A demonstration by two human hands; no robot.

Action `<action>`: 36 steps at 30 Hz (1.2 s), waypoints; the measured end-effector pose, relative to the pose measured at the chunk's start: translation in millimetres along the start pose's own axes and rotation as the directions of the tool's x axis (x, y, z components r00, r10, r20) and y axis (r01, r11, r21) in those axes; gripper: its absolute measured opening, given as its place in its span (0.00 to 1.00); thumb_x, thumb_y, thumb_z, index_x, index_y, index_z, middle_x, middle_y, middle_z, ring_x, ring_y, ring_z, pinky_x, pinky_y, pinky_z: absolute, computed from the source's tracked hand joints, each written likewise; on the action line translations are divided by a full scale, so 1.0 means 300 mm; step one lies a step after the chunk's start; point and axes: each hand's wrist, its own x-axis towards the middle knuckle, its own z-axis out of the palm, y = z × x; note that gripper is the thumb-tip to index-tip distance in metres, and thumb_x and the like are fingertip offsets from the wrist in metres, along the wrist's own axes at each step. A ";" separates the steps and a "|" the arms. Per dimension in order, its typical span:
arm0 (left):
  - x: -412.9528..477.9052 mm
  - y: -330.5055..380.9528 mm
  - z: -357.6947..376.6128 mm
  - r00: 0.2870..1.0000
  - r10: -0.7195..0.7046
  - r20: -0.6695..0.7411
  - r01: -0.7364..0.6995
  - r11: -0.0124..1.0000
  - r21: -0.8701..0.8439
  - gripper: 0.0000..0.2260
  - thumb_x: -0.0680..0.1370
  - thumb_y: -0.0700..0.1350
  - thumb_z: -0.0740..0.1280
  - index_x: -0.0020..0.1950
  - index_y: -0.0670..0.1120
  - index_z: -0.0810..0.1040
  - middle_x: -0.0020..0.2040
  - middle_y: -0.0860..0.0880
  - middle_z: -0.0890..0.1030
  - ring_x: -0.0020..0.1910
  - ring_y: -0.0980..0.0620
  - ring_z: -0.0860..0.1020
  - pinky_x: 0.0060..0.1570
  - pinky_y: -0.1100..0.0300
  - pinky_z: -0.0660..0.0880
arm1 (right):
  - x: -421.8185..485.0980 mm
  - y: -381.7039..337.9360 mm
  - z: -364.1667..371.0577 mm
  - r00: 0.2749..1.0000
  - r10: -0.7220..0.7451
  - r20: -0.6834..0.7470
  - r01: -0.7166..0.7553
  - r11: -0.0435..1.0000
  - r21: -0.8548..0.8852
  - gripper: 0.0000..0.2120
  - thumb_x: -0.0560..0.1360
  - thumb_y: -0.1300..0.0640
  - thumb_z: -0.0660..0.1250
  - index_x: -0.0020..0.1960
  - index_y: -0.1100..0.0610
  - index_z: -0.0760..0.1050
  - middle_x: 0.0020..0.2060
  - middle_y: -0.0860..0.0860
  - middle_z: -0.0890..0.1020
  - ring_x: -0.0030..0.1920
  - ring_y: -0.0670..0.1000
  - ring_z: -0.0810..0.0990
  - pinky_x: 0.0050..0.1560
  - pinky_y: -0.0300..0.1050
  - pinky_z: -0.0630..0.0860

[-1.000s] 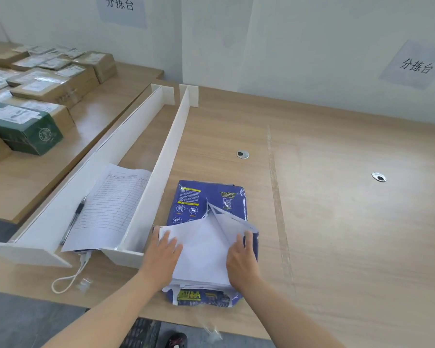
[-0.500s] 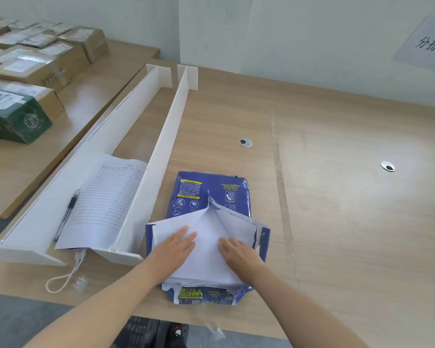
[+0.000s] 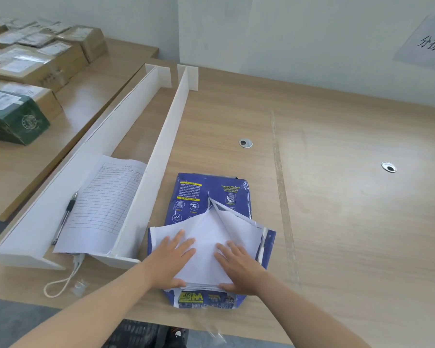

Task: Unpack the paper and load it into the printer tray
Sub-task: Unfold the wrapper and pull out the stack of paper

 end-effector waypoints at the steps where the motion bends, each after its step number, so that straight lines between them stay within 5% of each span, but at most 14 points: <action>1: 0.001 0.002 0.001 1.000 -0.001 0.007 0.001 1.000 0.003 0.36 0.75 0.60 0.60 0.76 0.45 0.49 0.79 0.46 0.43 0.76 0.38 0.39 0.74 0.39 0.49 | -0.001 0.000 0.001 1.000 -0.008 -0.010 0.008 1.000 -0.009 0.34 0.75 0.46 0.63 0.72 0.65 0.56 0.75 0.61 0.56 0.73 0.62 0.55 0.72 0.57 0.56; 13: -0.011 0.011 0.019 0.998 0.052 -0.033 -0.049 0.995 0.085 0.30 0.77 0.57 0.56 0.73 0.42 0.56 0.78 0.44 0.51 0.76 0.39 0.42 0.73 0.38 0.47 | -0.010 -0.010 -0.010 0.998 -0.057 0.003 0.057 0.998 -0.023 0.30 0.76 0.49 0.61 0.70 0.66 0.59 0.73 0.60 0.60 0.71 0.61 0.59 0.71 0.57 0.59; 25: -0.029 0.010 -0.023 0.996 0.089 -0.017 -0.088 0.992 0.088 0.21 0.80 0.50 0.53 0.70 0.42 0.62 0.77 0.44 0.56 0.77 0.41 0.50 0.74 0.46 0.56 | -0.024 -0.023 -0.024 0.999 -0.040 0.029 0.038 0.998 0.057 0.27 0.78 0.50 0.58 0.72 0.63 0.59 0.74 0.57 0.60 0.72 0.58 0.58 0.73 0.56 0.57; 27: -0.041 0.015 -0.029 0.976 0.149 -0.159 -0.132 0.985 0.113 0.19 0.75 0.54 0.64 0.61 0.45 0.75 0.68 0.47 0.74 0.70 0.42 0.68 0.66 0.55 0.71 | -0.023 -0.031 -0.025 0.998 -0.029 0.050 0.026 0.997 0.066 0.30 0.78 0.48 0.58 0.73 0.62 0.57 0.75 0.56 0.59 0.74 0.57 0.57 0.73 0.57 0.56; 28: -0.048 0.015 -0.032 0.966 0.156 -0.206 -0.132 0.983 0.124 0.17 0.67 0.56 0.71 0.51 0.49 0.82 0.57 0.52 0.83 0.60 0.47 0.79 0.54 0.62 0.79 | -0.021 -0.037 -0.024 0.998 -0.019 0.059 0.015 0.998 0.065 0.31 0.78 0.48 0.59 0.74 0.62 0.56 0.75 0.55 0.58 0.74 0.57 0.56 0.73 0.57 0.55; 29: -0.052 0.019 -0.030 0.945 0.181 -0.272 -0.145 0.979 0.147 0.15 0.60 0.56 0.76 0.42 0.50 0.84 0.46 0.57 0.86 0.50 0.51 0.84 0.43 0.66 0.81 | -0.018 -0.043 -0.023 0.998 -0.006 0.058 0.002 0.998 0.059 0.30 0.78 0.49 0.60 0.74 0.62 0.55 0.75 0.56 0.58 0.74 0.58 0.56 0.73 0.58 0.56; 31: -0.044 0.029 -0.004 0.900 0.194 -0.391 -0.147 0.978 0.146 0.14 0.56 0.54 0.78 0.36 0.51 0.84 0.36 0.59 0.85 0.42 0.55 0.85 0.36 0.67 0.81 | -0.011 -0.057 -0.015 0.999 0.027 0.039 -0.029 0.998 0.050 0.28 0.77 0.58 0.60 0.74 0.62 0.54 0.75 0.57 0.57 0.73 0.59 0.57 0.72 0.59 0.59; 34: -0.051 0.025 0.005 0.905 0.162 -0.393 -0.151 0.987 0.058 0.14 0.61 0.55 0.76 0.42 0.50 0.84 0.40 0.58 0.85 0.49 0.55 0.84 0.46 0.66 0.81 | -0.006 -0.066 -0.005 0.998 0.053 0.022 -0.055 0.997 0.058 0.28 0.75 0.68 0.59 0.73 0.62 0.55 0.74 0.57 0.59 0.72 0.59 0.59 0.68 0.58 0.64; 36: -0.058 0.022 0.010 0.943 0.076 -0.324 -0.123 0.984 -0.127 0.17 0.74 0.54 0.66 0.60 0.49 0.77 0.59 0.53 0.80 0.68 0.53 0.72 0.63 0.63 0.72 | -0.006 -0.063 -0.004 0.999 0.039 0.018 -0.040 0.998 0.056 0.27 0.73 0.70 0.58 0.71 0.62 0.58 0.71 0.58 0.62 0.69 0.60 0.62 0.63 0.59 0.68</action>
